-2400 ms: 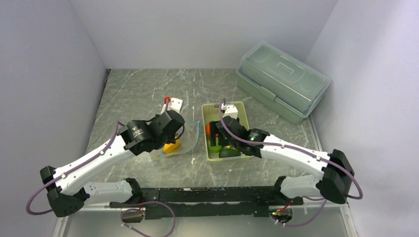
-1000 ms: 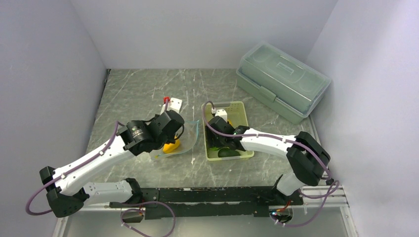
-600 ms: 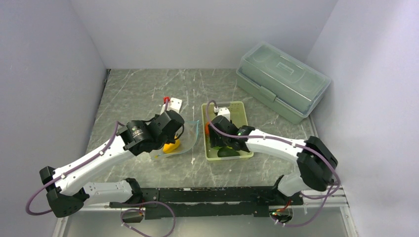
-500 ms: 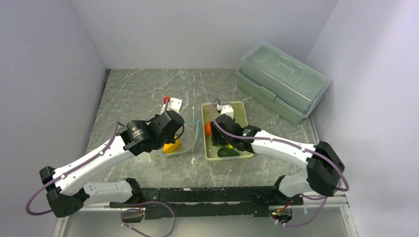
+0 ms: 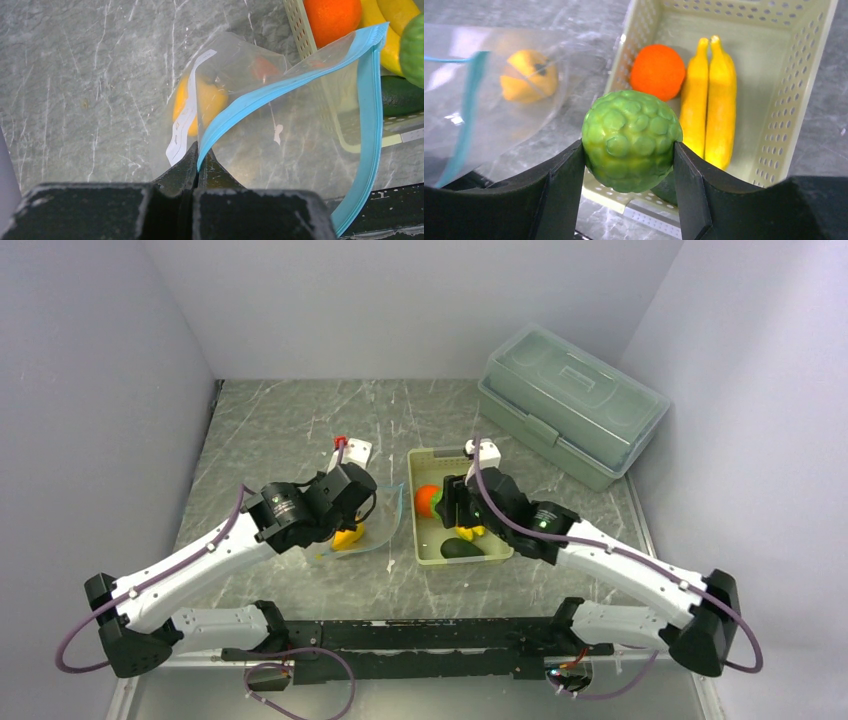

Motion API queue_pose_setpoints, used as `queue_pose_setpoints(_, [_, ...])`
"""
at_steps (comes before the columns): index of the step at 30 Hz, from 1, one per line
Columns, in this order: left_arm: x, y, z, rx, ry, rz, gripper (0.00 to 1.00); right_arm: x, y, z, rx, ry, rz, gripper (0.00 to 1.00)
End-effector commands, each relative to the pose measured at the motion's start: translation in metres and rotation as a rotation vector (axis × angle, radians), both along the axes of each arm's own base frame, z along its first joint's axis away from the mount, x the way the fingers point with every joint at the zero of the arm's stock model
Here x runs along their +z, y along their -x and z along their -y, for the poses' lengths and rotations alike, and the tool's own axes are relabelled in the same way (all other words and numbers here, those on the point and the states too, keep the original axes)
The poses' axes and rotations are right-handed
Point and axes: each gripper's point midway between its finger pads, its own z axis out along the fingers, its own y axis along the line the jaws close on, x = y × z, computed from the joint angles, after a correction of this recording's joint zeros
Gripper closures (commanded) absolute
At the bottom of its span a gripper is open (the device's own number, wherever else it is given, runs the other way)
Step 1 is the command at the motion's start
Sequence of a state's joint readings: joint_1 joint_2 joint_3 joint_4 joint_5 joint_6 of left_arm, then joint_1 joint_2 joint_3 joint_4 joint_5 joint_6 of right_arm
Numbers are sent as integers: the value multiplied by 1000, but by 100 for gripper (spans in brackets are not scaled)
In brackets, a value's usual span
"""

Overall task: Place the food in the zip-top bag and seal the zipper
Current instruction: Pick up the fake fruit from the bin, then place the fake fruit in the zipper food storage bag.

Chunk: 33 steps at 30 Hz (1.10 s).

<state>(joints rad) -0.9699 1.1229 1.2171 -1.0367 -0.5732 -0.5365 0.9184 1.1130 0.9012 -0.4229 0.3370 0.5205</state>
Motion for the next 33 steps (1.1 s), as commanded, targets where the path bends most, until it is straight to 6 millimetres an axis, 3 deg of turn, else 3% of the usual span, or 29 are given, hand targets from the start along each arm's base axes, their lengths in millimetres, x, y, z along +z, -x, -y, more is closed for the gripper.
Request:
queue_pose_setpoints(1, [5,-2,3,10,26,13,100,67,12,-18,137,-162,142,68])
queue_pose_setpoints(7, [6,-2,3,10,25,15,100,113,33,-46,292,-260,226,68])
queue_pose_setpoints(15, [5,-3,5,3,20,9,100,145,45,-88,400,-301,283,68])
queue_pose_setpoints(26, [7,-2,6,-5,25,10,100,133,47,-136,457,-248,275,68])
queue_pose_setpoints(33, [11,-4,9,-15,28,17,100,103,35,-153,438,-158,235,67])
